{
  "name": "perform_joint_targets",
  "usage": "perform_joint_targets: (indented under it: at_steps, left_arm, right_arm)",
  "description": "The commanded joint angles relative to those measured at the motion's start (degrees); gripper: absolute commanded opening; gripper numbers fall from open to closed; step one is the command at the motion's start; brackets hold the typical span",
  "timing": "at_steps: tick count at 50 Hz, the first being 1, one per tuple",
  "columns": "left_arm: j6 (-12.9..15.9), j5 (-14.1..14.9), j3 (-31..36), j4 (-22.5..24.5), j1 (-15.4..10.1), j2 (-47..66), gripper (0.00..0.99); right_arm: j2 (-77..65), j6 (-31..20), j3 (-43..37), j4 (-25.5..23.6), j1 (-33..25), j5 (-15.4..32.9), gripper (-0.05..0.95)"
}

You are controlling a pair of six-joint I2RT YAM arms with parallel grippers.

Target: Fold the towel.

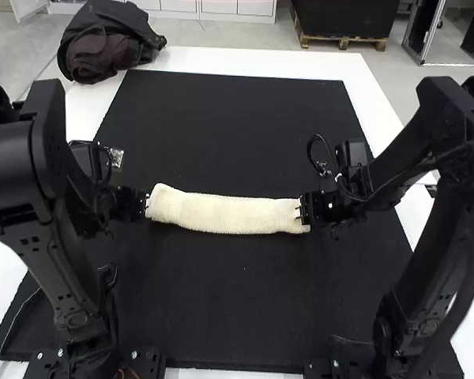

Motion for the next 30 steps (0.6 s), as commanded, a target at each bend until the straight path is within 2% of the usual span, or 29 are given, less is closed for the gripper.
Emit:
perform_joint_targets:
  at_steps: [1, 11, 13, 18, 22, 24, 30]
  left_arm:
    - [-0.6, 1.0, 0.7, 0.5, 0.5, -2.1, 0.975]
    - [-0.8, 1.0, 0.4, 0.0, 0.5, -4.0, 0.975]
    - [-1.0, 0.9, 0.4, 0.0, 0.5, -4.5, 0.975]
    - [-1.4, 1.0, 0.7, -0.2, 0.5, -5.0, 0.975]
    - [-1.6, 1.0, 0.8, -0.2, 0.5, -5.5, 0.975]
    - [-1.7, 1.0, 0.8, -0.2, 0.5, -5.8, 0.975]
    - [-2.6, 0.9, 0.8, -0.5, 0.5, -6.5, 0.975]
  right_arm:
    - [1.6, 0.6, 2.0, 0.6, 0.8, -1.0, 0.74]
    - [2.6, 1.2, 2.9, 1.3, 2.3, -1.1, 0.72]
    - [2.6, 1.2, 3.0, 1.5, 2.8, -1.2, 0.64]
    - [3.3, 1.2, 2.9, 1.9, 3.6, -2.0, 0.33]
    - [5.2, 1.3, 3.0, 2.2, 4.0, -2.7, 0.13]
    - [6.1, 1.3, 3.1, 2.1, 4.0, -3.1, -0.01]
    - [7.3, 1.2, 3.2, 2.0, 3.3, -3.6, -0.02]
